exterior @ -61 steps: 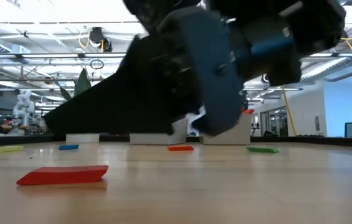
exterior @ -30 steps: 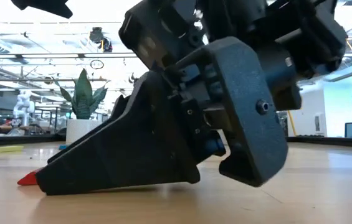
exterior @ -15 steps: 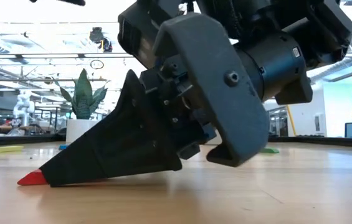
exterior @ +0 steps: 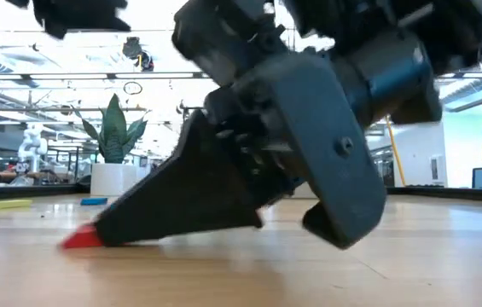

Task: Sort crayons/erasers/pens/pencils in bins
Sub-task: Put the red eraser into the bottom left bin

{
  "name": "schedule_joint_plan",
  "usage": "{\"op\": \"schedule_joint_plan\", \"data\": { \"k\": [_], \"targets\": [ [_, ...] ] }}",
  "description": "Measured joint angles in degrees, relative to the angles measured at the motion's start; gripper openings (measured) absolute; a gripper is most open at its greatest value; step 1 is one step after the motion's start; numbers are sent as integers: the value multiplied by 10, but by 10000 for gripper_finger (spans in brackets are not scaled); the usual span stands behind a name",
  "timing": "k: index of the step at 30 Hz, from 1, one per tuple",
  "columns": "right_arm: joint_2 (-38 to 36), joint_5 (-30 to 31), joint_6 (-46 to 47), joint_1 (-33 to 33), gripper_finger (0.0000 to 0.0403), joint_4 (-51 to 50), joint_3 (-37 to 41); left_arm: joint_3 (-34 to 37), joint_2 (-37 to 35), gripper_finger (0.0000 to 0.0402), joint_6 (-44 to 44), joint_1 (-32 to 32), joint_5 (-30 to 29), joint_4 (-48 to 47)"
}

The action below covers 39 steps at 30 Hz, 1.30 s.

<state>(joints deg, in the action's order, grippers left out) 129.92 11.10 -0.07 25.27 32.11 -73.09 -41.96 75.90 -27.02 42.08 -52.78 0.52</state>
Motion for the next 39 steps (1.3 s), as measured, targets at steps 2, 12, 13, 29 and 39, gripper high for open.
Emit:
{"op": "schedule_joint_plan", "data": {
  "k": [2,12,13,29,39],
  "targets": [
    [-26,14,-28,4,70,-26,2,18,0,207,-62,-16,27,1],
    [-147,245,-226,42,67,-119,0,62,0,208,-239,-106,200,64],
    [-152,270,-241,44,67,-120,0,67,0,210,-234,-111,213,87],
    [-159,411,-363,63,66,-73,0,94,-1,336,-243,-151,304,197],
    [-163,411,-396,50,67,-31,-1,94,-1,284,-201,-151,319,249]
  ]
}}
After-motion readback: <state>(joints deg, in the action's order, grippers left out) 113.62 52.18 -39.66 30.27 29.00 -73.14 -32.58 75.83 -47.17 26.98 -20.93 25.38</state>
